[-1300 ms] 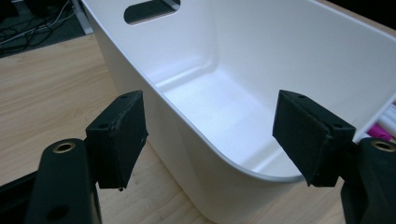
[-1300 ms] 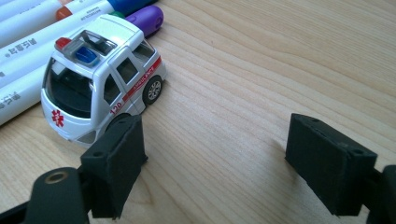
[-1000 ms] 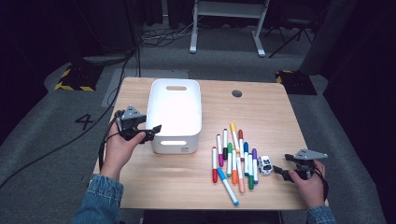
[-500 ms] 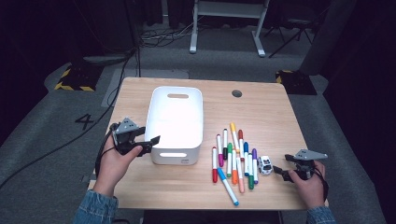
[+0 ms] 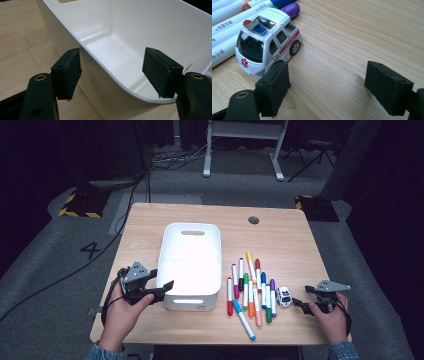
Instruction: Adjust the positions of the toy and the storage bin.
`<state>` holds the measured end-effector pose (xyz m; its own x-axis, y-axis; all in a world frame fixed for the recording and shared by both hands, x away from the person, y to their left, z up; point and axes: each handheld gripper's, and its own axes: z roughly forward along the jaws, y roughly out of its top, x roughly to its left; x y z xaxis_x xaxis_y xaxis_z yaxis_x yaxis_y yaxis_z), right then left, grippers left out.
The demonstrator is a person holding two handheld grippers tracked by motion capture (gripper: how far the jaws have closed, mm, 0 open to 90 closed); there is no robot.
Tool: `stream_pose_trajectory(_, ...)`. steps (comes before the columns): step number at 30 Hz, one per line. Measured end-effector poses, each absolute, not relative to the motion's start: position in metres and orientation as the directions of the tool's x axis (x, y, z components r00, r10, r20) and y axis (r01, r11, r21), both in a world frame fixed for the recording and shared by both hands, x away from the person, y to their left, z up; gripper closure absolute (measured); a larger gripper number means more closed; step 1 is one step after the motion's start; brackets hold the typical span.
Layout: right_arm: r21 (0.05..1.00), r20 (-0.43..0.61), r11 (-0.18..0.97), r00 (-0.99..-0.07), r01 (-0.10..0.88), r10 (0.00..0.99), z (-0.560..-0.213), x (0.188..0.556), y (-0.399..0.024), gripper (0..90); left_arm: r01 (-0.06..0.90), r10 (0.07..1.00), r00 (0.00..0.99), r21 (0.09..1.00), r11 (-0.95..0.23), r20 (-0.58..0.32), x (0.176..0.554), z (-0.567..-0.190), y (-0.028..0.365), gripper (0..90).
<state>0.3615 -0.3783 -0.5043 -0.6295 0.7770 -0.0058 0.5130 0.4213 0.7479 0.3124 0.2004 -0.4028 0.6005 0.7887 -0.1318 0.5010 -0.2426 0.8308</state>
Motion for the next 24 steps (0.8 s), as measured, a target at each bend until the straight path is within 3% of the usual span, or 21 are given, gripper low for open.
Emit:
stream_pose_trajectory(5, 0.748, -0.005, 0.419, -0.627, 0.515, 0.779, -0.504, 0.361, -0.378, 19.8, 0.501, 0.79, 0.605, 0.821, -0.274, -0.105, 0.304, -0.4, 0.194, 31.1)
stream_pose_trajectory(24, 0.748, -0.003, 0.417, -0.626, 0.516, 0.78, -0.504, 0.36, -0.378, 19.8, 0.5, 0.747, 0.651, 0.817, -0.288, -0.135, 0.289, -0.402, 0.169, 27.5)
